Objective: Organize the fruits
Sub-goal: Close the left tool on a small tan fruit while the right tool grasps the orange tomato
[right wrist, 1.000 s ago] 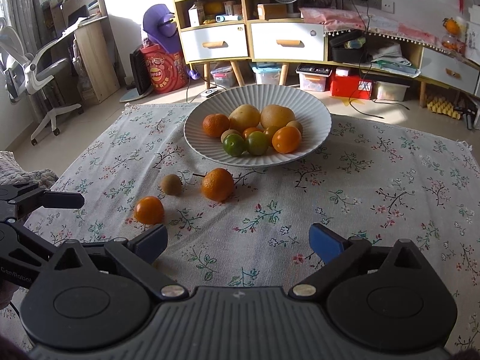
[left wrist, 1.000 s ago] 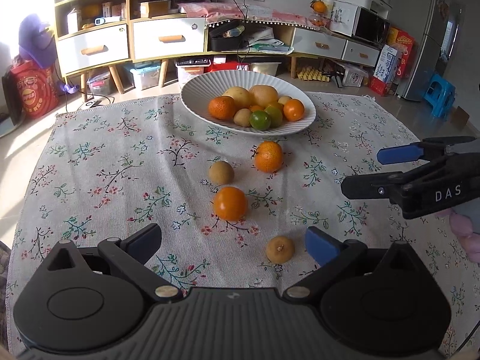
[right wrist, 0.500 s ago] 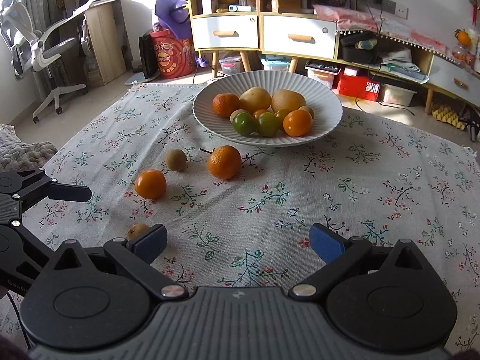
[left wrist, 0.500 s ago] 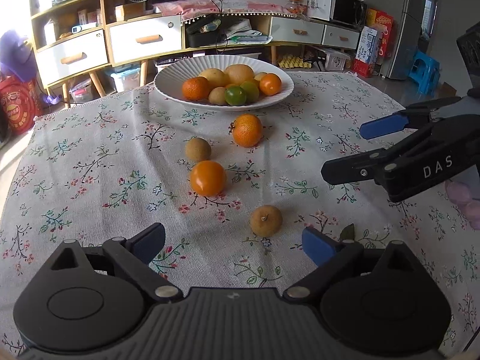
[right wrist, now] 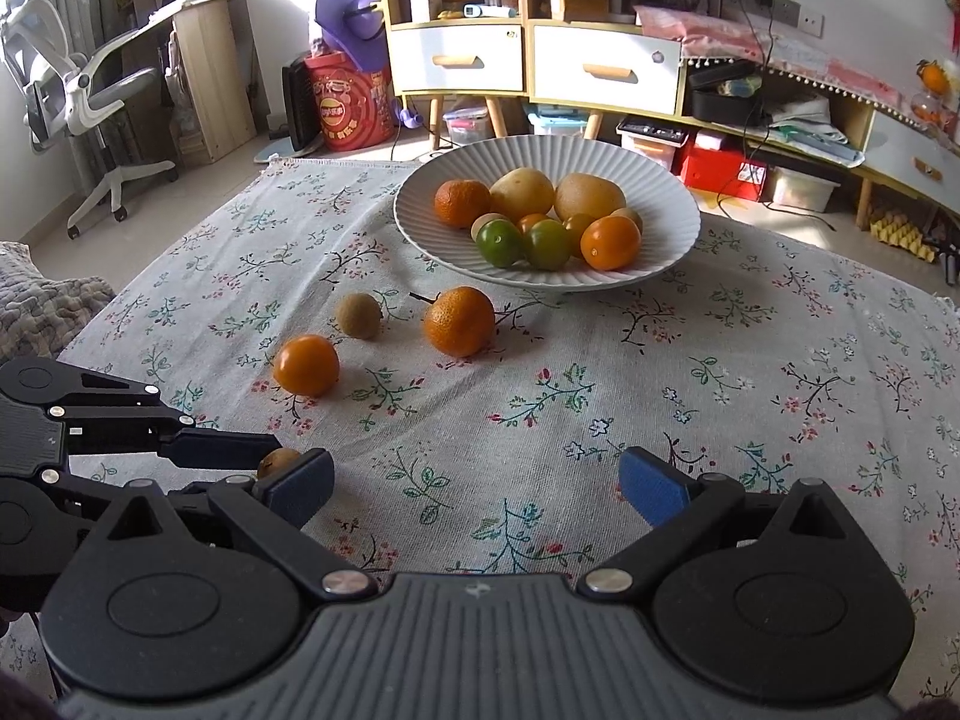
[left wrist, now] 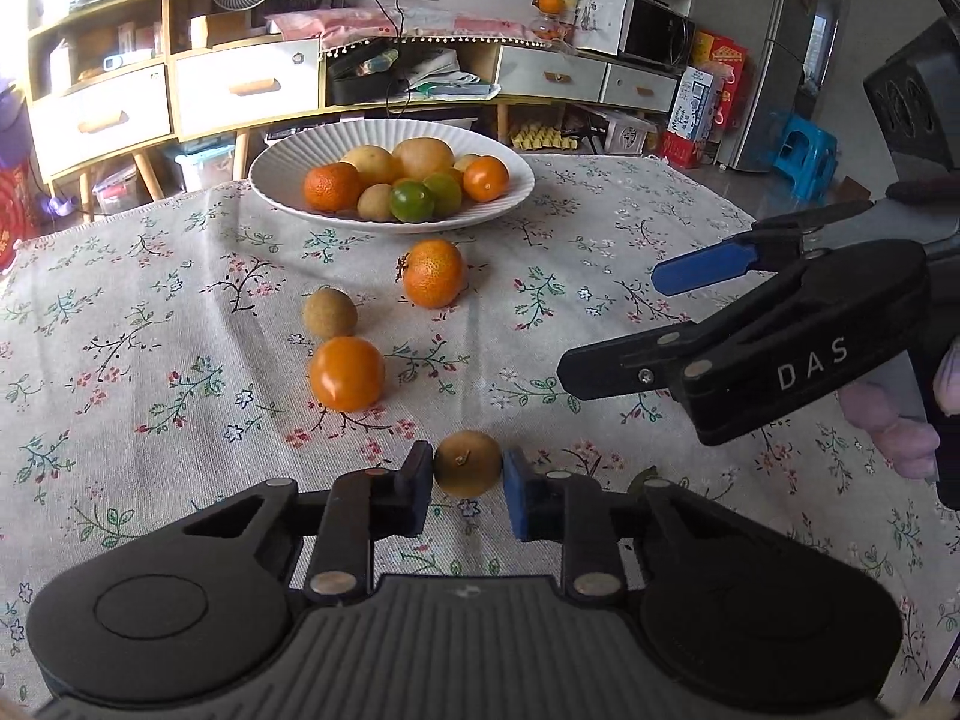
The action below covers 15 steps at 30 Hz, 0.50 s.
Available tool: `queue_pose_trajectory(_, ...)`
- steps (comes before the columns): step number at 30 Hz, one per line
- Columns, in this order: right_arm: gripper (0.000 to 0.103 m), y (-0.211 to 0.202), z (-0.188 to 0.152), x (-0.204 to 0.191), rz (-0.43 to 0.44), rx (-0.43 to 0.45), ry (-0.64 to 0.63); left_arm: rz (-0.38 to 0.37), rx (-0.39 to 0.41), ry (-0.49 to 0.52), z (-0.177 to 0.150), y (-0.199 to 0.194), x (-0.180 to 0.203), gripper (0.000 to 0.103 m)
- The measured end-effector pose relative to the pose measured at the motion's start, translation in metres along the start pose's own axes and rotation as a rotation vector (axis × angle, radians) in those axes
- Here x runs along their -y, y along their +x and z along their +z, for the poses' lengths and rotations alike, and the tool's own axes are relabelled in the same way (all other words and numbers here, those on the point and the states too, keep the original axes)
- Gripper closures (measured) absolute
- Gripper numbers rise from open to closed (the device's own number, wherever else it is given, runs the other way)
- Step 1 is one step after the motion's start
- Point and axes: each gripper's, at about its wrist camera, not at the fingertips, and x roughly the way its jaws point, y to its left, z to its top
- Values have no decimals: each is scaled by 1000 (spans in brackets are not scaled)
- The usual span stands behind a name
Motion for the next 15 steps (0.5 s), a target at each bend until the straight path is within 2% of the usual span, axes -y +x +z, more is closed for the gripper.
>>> queue_pose_trajectory(13, 3, 15, 12, -26, 35, -8, -22, 66, -54, -12, -2, -19, -18, 84)
queue_pose_trajectory(15, 6, 18, 15, -31, 41, -8, -17, 70, -65, -20, -3, -21, -22, 84)
